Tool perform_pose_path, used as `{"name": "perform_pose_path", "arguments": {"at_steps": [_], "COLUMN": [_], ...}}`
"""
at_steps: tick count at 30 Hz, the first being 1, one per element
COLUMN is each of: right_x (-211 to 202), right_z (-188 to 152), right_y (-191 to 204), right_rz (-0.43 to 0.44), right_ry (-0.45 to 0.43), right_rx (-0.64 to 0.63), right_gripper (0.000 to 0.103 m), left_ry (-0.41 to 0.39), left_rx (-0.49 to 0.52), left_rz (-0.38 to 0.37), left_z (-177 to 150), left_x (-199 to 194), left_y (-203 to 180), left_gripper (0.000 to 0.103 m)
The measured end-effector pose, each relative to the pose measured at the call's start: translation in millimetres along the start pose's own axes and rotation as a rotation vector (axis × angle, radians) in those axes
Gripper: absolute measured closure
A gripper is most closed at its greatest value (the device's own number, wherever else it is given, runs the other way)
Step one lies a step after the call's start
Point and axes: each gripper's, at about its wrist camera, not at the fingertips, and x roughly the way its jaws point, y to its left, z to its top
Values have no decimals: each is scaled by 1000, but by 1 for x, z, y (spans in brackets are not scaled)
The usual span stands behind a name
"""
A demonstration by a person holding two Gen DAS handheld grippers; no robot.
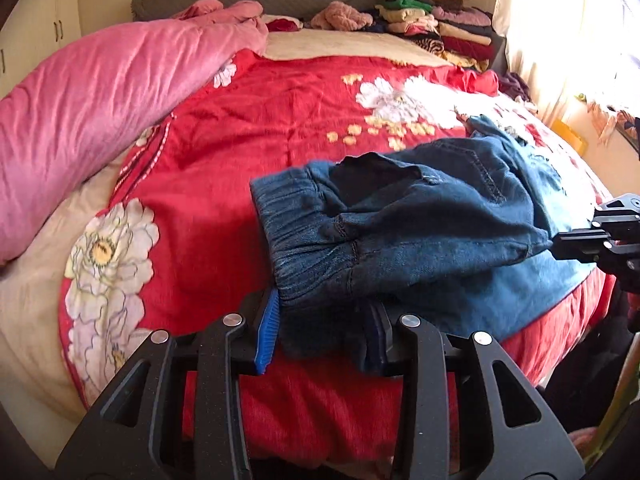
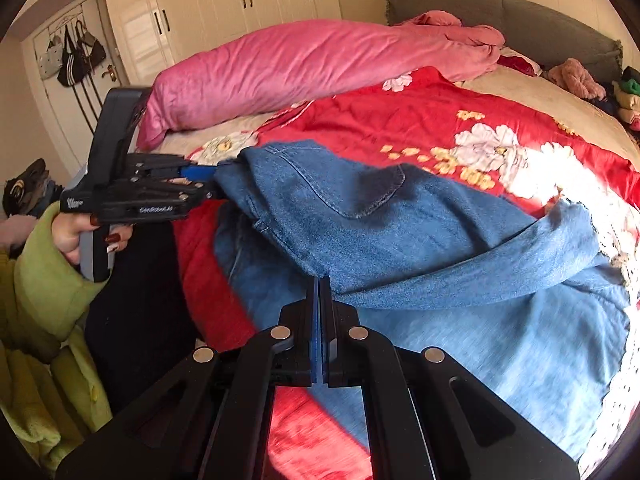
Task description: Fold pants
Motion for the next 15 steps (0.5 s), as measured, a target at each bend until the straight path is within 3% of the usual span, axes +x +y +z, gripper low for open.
{"name": "perform_pose_path", "arguments": {"at_steps": [4,6,10,12,13,14,15], "right_x": [11,17,5,-3,-5,-5,-3], "right_z": [-17,-23,-21,-19,-20,-21,-23], "right_y": [10,19,24,25,27,28,31], "right_rz": [54,40,23,-34,-76,-108,-142], "right_ry": [42,64,16,-12,-23,-20,-7], "right_rx": [33,6,-9,-53,-85,-119,-162], "right_gripper": [103,103,102,86,69,63,63], "left_ry": [47,62,62,66,69,70,70], "left_rx": [-5,-16,-32,-36,-37,-38,-38], "left_rz": [20,30,30,35,38,39,40], "left_z": [-11,-15,-19,-20,-20,-20,-20], "left_x": [3,4,-1,-3,-3,-4,-4], "left_y": [-2,-2,-1,-1,-1,-1,-2], "left_gripper": [71,71,67,65,64,64,64]}}
